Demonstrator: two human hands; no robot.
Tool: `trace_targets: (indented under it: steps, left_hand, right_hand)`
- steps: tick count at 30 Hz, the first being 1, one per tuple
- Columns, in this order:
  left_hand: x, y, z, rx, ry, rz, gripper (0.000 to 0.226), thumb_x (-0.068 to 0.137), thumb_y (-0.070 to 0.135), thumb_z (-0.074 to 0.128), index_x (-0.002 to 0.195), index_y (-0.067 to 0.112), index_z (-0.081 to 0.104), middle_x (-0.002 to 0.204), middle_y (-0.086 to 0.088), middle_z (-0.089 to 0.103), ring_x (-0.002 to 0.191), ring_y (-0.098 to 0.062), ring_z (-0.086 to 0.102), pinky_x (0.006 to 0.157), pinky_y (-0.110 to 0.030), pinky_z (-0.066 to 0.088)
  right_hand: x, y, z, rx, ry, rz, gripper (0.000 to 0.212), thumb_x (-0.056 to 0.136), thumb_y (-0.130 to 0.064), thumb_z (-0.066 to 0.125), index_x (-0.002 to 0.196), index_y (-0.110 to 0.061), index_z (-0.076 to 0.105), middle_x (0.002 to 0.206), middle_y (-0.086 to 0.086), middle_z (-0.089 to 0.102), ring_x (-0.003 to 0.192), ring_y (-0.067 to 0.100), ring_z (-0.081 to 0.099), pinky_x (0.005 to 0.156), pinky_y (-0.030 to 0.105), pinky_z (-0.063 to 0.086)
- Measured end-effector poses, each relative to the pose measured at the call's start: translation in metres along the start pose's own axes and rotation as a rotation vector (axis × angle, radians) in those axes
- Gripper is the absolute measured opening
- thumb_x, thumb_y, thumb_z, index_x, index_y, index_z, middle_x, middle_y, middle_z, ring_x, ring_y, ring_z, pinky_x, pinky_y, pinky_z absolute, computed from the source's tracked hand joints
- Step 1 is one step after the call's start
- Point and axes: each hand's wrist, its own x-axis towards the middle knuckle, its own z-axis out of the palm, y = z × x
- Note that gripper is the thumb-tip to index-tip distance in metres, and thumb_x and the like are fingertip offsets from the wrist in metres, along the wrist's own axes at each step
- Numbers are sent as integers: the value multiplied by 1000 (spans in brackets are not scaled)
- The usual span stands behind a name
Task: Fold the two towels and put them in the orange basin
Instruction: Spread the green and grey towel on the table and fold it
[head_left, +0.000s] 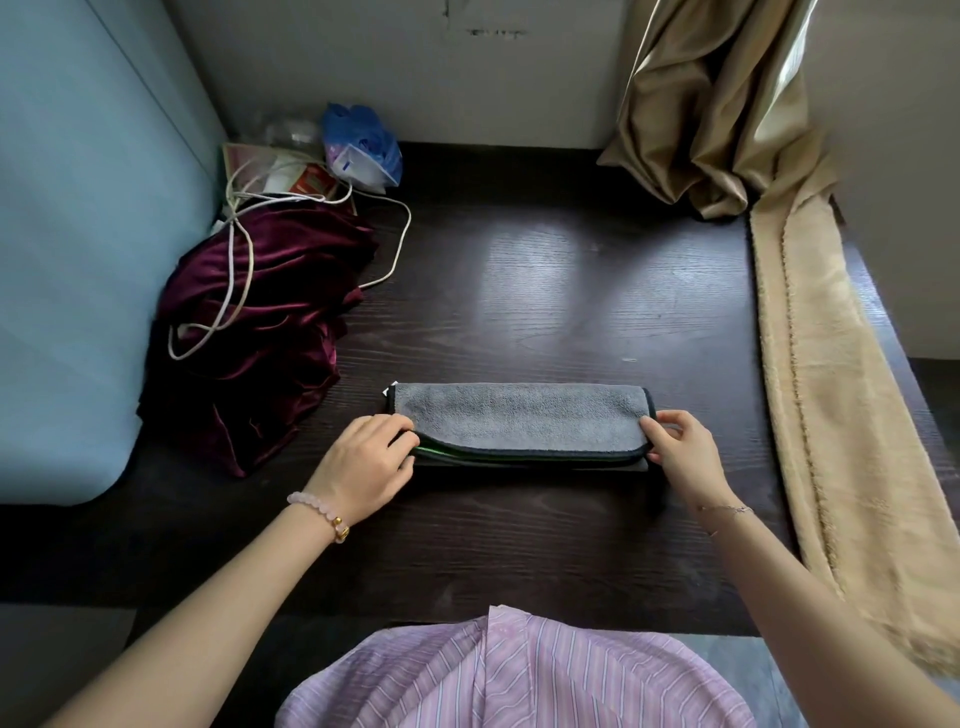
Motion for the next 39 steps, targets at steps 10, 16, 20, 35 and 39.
trace_targets:
  steps: [10,16,20,35,39]
  left_hand:
    - [-6,1,-6,-59,47,28,19,79,8,47,92,12,61,85,-1,61,82,-18,57,85,-28,40]
    - [-13,5,2,-72,-86,-64,34,58,11,85,84,15,64,83,3,60,82,-12,50,80,-25,38]
    - [-11,7,4,-50,-102,-86,33,60,27,86,80,16,63,80,3,59,77,-15,54,76,-25,37]
    - [1,12,-2,-293,8,-759,39,81,29,69,111,8,57,110,-9,55,101,-26,54,86,-37,45]
    - [20,18,-1,-507,-154,-1125,63,80,37,68,128,6,41,125,-13,50,112,-28,52,93,-37,42]
  right_hand:
    - [-3,0,1,50,-7,14,13,90,-20,60,101,-13,56,82,-8,59,71,4,57,87,40,53]
    - [-2,3,2,63,27,9,12,90,-20,61,99,-13,59,85,-2,63,76,9,60,85,38,54]
    - [-5,4,2,62,53,-15,10,88,-20,63,96,-15,60,84,-3,62,80,12,60,83,40,55]
    - [-33,-12,14,-414,322,-588,28,79,0,57,107,-2,60,102,16,60,92,35,53,88,31,34]
    - [-47,-27,45,-517,202,-764,35,80,-16,47,109,-5,62,106,12,63,103,24,47,95,33,36]
